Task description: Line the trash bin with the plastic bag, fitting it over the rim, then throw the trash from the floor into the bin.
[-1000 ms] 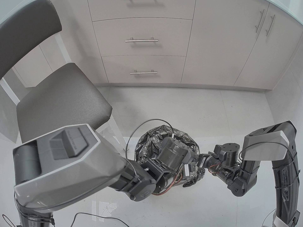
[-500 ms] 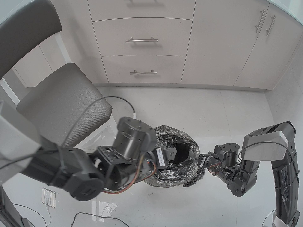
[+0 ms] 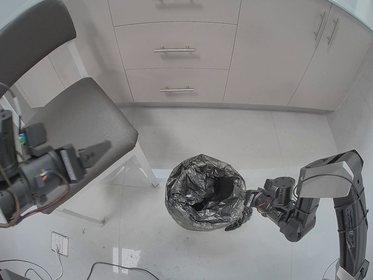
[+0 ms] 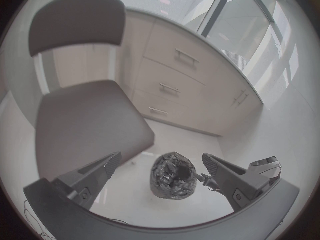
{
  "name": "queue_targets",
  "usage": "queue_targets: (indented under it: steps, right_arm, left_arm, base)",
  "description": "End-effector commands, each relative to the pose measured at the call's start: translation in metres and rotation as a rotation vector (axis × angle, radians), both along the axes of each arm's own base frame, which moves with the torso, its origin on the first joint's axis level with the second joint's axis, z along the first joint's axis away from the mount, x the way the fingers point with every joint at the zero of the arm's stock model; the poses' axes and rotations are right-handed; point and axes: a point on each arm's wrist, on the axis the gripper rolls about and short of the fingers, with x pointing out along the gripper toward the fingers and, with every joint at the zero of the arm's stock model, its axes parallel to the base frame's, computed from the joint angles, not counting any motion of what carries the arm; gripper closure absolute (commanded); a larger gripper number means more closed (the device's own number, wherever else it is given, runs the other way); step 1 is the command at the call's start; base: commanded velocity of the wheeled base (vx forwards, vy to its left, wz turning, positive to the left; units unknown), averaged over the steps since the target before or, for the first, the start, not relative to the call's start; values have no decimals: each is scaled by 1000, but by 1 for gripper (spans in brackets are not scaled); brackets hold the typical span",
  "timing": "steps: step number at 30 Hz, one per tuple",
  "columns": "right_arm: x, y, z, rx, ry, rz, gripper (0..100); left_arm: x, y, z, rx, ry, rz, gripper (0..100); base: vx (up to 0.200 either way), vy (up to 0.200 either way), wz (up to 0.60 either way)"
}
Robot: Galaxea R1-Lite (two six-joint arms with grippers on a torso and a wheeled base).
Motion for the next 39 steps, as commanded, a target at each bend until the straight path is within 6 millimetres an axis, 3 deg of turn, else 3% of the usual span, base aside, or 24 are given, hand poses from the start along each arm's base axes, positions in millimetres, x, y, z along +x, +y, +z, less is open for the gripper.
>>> queue_targets:
  steps: [1,4,9,24,39]
  right_arm:
    - [-1,1,-1,2,-7,2,0]
    - [-3,3,-3,-3,-1,3,0]
    - [-5,3,-2,-6,1,5,0]
    - [-4,1,-4,-7,6,-2,0]
    - [-4,3,-7,-13,12,4,0]
  left_arm:
    - [-162,104,-6,74,-293,314,0]
    - [-186,108,-31,74,-299,412,0]
    - [-198,106,-70,84,-309,518,0]
    - [-176,104,-138,143,-265,538,0]
    - [-177,100,-138,173,-315,402,0]
  base:
    - [0,0,0]
    - [0,0,0]
    - [0,0,0]
    - [0,0,0]
    - [0,0,0]
